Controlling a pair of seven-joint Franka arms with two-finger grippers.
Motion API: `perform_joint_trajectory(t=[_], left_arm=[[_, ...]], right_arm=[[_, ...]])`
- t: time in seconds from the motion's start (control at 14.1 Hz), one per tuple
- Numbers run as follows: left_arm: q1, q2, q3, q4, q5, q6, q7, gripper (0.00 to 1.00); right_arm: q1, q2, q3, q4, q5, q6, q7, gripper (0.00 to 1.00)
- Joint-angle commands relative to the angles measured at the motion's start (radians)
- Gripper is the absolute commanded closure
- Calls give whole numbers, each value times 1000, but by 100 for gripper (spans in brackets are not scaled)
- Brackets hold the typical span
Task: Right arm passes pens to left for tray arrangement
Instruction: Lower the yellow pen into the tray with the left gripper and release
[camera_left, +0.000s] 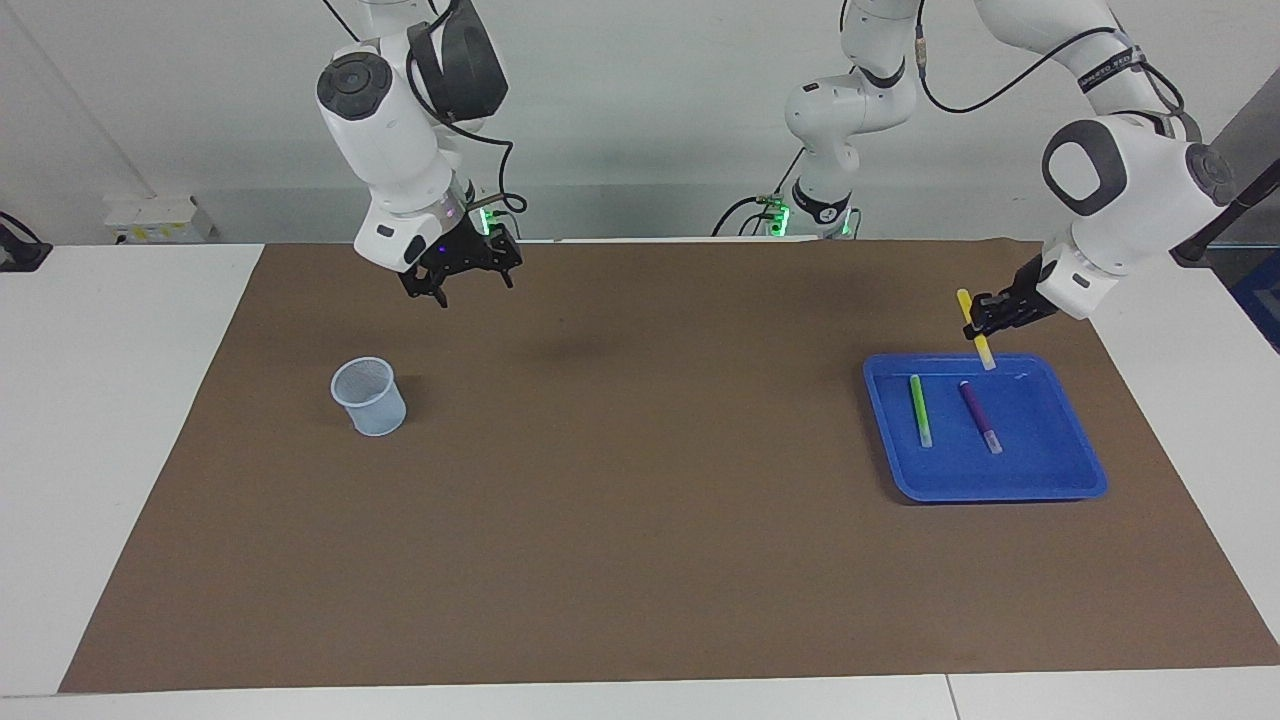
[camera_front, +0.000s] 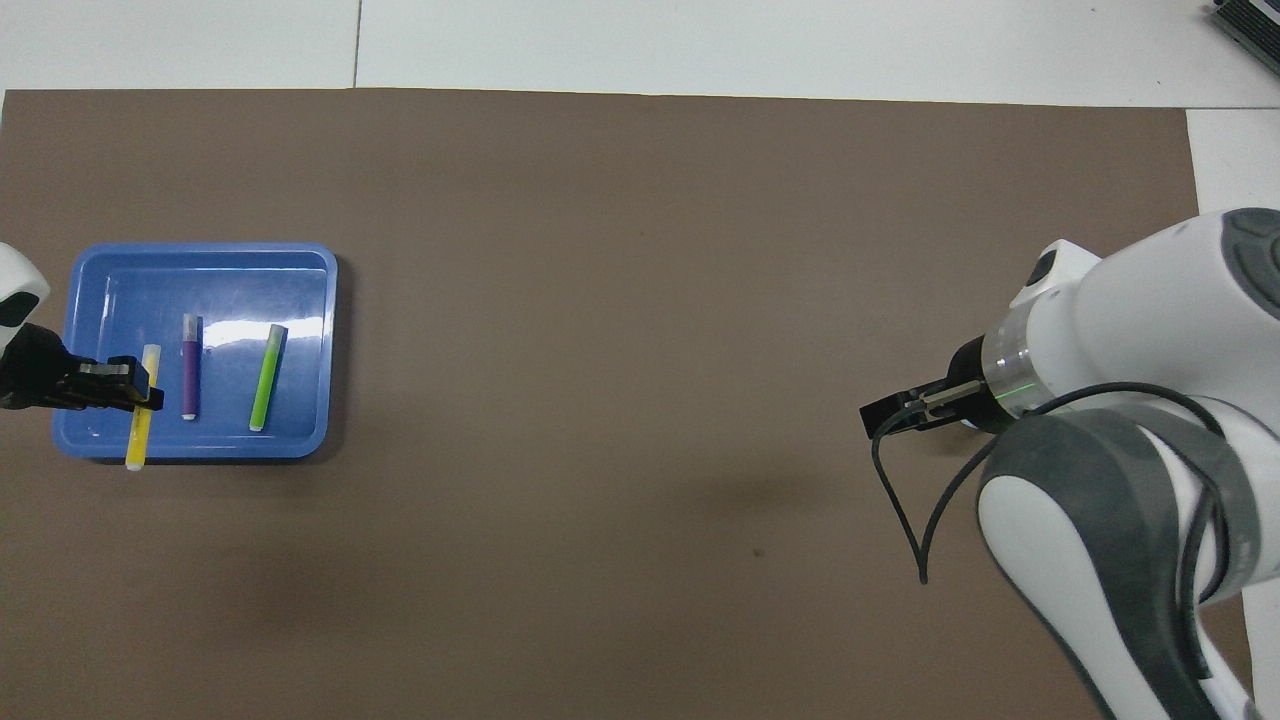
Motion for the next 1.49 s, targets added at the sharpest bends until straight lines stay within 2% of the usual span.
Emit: perform_joint_trajectory(t=[0.0,0.28,0.5,0.71,1.14,1.42], left_arm=[[33,61,-9,32,47,41,47,100],[63,146,-9,80,64,96,82,100],[90,220,-9,116,66,147,112,100],[96,260,-9,116,110,217,118,100],[116,305,-9,72,119,357,122,100],[107,303,-9,49,119,389,121,100]], right_arm=[[69,42,-97,70,-74,-8,-20,0],[95,134,-124,198,-128,-63,-19,0],[115,125,-156,186,-126,-86,-16,0],[189,96,-240,151,-126,-93,-14,0],[178,89,-243,130,-128,-65,-12,0],[143,93,-230,132,-129,-63,-16,0]])
